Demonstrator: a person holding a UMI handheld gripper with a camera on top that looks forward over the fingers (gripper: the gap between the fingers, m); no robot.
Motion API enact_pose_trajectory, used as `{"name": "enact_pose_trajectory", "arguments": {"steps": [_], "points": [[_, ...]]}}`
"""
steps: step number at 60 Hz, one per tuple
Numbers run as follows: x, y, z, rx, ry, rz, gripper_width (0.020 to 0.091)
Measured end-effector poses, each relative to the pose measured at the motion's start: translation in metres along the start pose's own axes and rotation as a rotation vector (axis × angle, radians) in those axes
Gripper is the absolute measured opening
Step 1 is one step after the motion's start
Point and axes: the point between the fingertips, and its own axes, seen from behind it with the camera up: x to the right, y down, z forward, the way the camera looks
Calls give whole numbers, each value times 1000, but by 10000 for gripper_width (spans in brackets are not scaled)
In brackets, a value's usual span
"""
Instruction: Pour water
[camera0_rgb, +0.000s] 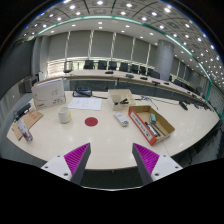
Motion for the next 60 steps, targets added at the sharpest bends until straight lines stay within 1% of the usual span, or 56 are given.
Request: {"name": "enact_pose_trajectory", "arguments": {"steps": [9,14,21,28,38,46,54,60], "points": [[-39,7,3,-15,-49,-19,860],[-78,11,5,-21,-85,-38,862],[-145,23,4,-29,-149,-55,862],[-227,36,0,-25,-222,-69,869],[-347,49,-3,24,-307,-93,865],[-436,47,11,93,-371,-80,865],[-496,36,46,158,-368,-71,864],[-521,25,75,194,-351,-31,865]]}}
